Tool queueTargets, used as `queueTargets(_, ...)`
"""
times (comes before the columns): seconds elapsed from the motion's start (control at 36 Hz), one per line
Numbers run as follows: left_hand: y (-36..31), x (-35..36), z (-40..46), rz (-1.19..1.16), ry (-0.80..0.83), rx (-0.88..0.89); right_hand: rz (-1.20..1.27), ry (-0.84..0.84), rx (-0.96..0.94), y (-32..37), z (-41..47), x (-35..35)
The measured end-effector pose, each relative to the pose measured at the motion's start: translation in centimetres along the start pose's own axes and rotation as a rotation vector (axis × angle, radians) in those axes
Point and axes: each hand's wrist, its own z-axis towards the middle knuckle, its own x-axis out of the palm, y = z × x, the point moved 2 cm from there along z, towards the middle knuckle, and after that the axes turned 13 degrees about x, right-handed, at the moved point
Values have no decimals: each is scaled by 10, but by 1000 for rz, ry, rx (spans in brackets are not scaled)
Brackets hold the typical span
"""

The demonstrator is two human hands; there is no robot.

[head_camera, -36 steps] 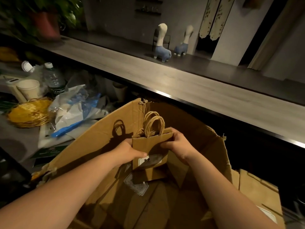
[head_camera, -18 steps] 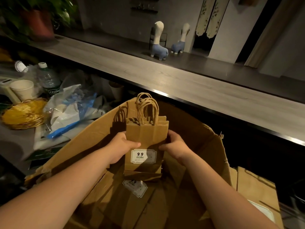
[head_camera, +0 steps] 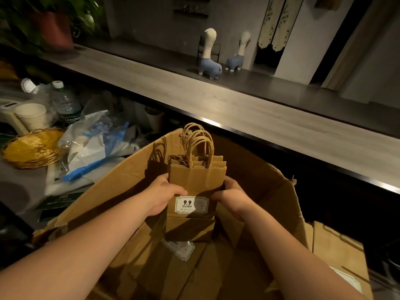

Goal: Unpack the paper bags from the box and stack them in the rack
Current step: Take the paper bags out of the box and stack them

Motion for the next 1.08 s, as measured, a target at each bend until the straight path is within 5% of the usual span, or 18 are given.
queueTargets(0.67, -3, 0, -9, 343, 54, 54, -120, -17, 60, -5, 4, -1)
queueTargets(1.08, -66, 24, -36, 29, -26, 257, 351, 164, -129, 35, -28, -7)
